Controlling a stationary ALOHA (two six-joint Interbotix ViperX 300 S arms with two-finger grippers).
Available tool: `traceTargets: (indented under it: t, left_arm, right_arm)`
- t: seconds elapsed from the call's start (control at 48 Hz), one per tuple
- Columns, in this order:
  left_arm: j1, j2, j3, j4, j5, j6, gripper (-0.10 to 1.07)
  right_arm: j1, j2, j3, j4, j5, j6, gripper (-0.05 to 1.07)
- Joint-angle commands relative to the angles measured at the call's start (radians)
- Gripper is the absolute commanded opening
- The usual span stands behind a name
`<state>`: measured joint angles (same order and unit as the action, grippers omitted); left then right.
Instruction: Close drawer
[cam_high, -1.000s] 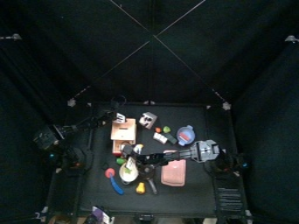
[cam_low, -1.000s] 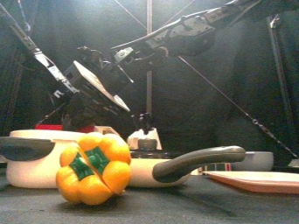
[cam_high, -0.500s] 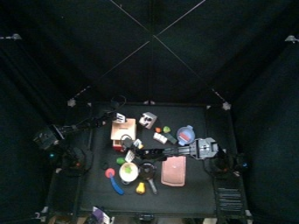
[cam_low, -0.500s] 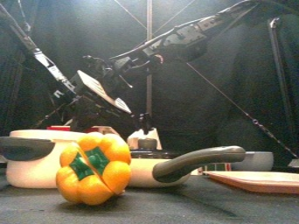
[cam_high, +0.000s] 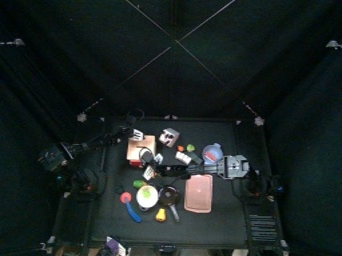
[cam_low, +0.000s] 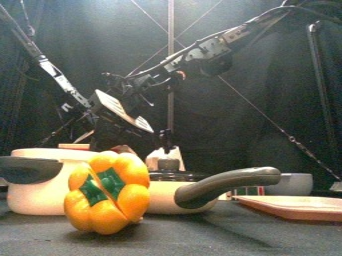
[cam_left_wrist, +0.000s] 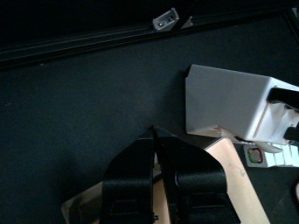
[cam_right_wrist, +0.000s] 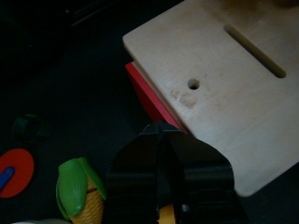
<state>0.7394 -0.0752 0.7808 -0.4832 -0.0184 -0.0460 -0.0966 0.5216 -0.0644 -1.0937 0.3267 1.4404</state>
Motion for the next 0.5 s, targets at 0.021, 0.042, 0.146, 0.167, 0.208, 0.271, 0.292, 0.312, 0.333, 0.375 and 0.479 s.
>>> traceTargets:
  t: [0.021, 0.042, 0.146, 0.167, 0.208, 0.271, 0.292, 0.312, 0.333, 0.375, 0.479]
  left_arm:
    - [-0.006, -0.003, -0.009, 0.000, 0.003, -0.002, 0.41]
    - [-0.006, -0.005, -0.009, 0.000, 0.003, -0.002, 0.41]
    - [-0.006, -0.005, -0.009, 0.000, 0.003, -0.002, 0.41]
    - [-0.006, -0.003, -0.009, 0.000, 0.003, -0.002, 0.41]
    - [-0.006, -0.005, -0.009, 0.000, 0.005, -0.002, 0.41]
    - [-0.006, -0.005, -0.009, 0.000, 0.005, -0.002, 0.41]
    - [-0.006, -0.005, -0.009, 0.000, 0.005, -0.002, 0.41]
    - [-0.006, -0.005, -0.009, 0.000, 0.005, -0.002, 0.41]
    - [-0.006, -0.005, -0.009, 0.002, 0.005, -0.002, 0.41]
    - [-0.006, -0.005, -0.008, 0.002, 0.005, -0.002, 0.41]
    - [-0.006, -0.006, -0.009, 0.000, 0.003, -0.002, 0.41]
  right_arm:
    - [-0.032, -0.031, -0.028, -0.003, 0.002, -0.002, 0.37]
    - [-0.035, -0.031, -0.026, -0.003, 0.002, -0.002, 0.37]
    - [-0.044, -0.031, -0.028, -0.003, 0.002, -0.002, 0.37]
    - [-0.048, -0.031, -0.026, -0.003, 0.002, -0.002, 0.37]
    - [-0.051, -0.031, -0.026, -0.003, 0.002, -0.002, 0.37]
    - [-0.055, -0.031, -0.026, -0.003, 0.000, -0.002, 0.37]
    - [-0.055, -0.031, -0.025, -0.003, 0.002, -0.002, 0.37]
    - [-0.057, -0.031, -0.025, -0.003, 0.000, -0.002, 0.37]
    - [-0.058, -0.031, -0.025, -0.003, 0.000, -0.002, 0.37]
    - [-0.058, -0.031, -0.026, -0.003, 0.002, -0.002, 0.37]
    - [-0.058, -0.034, -0.028, -0.003, 0.002, -0.002, 0.37]
